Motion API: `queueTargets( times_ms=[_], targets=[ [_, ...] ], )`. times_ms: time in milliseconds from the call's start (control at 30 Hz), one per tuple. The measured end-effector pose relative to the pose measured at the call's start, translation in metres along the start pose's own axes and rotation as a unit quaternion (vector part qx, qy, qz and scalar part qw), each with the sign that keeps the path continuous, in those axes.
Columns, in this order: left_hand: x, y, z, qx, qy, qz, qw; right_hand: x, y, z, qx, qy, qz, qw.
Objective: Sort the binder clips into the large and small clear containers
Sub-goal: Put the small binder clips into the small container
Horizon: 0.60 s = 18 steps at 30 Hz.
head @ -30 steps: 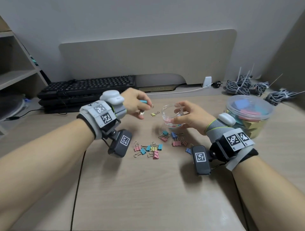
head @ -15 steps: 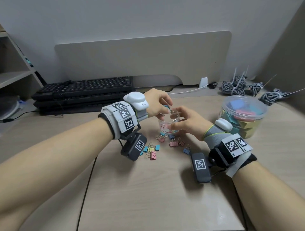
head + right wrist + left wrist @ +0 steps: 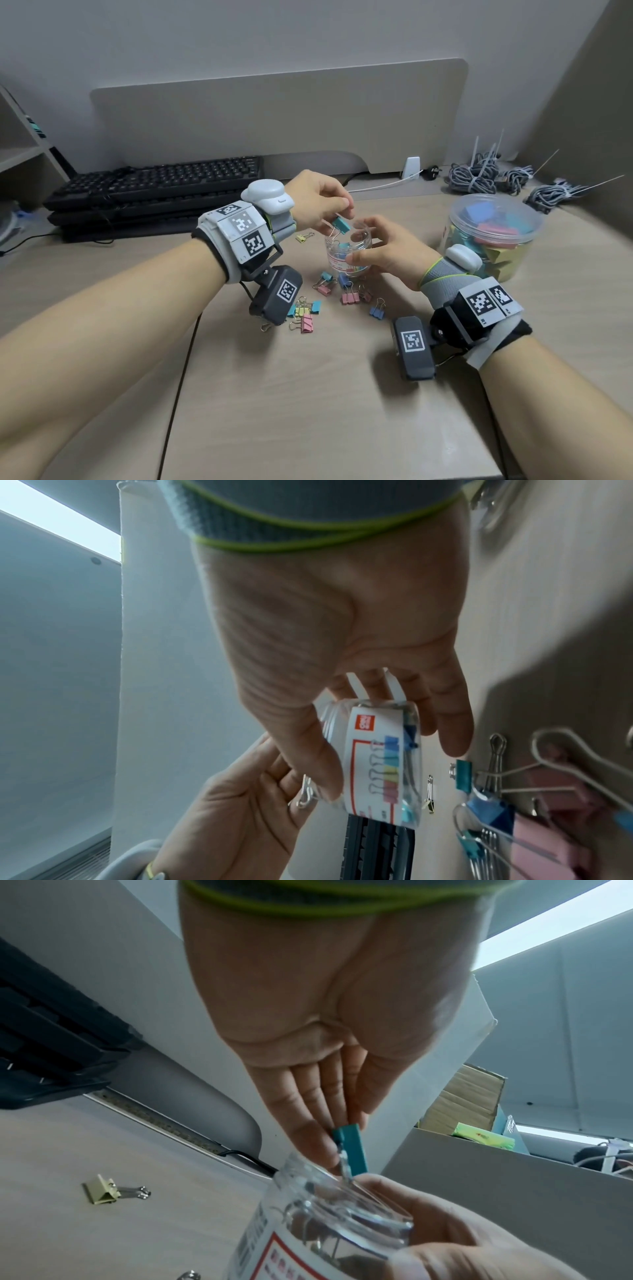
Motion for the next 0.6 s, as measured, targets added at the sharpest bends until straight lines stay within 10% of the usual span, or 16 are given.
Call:
queueTargets(
  times_ms=[367,500,600],
  targets=[
    [0.013,-0.020,-0.016,-0.010,-0.019,0.105,0.994,-0.003,-0.007,-0.003,-0.013,0.005,-0.005,1.000],
    [0.053,-0.032,-0.032,0.002,-0.082,-0.127,0.988,-0.002,-0.009,-0.002,-0.017,0.005,-0.004,1.000],
    [0.080,-0.026,-0.032,0.073,-0.134,-0.339,0.928,-0.001,-0.011,-0.001,-0.019,0.008,-0.011,1.000]
  ],
)
Point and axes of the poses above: each hand's wrist, its own z-axis away from the middle knuckle, its own y-axis out of the palm, x = y × z, the point moved 4 cm from there along -z, towards the middle knuckle, and after that the axes turned 9 degrees about z, right-handed, at the moved point
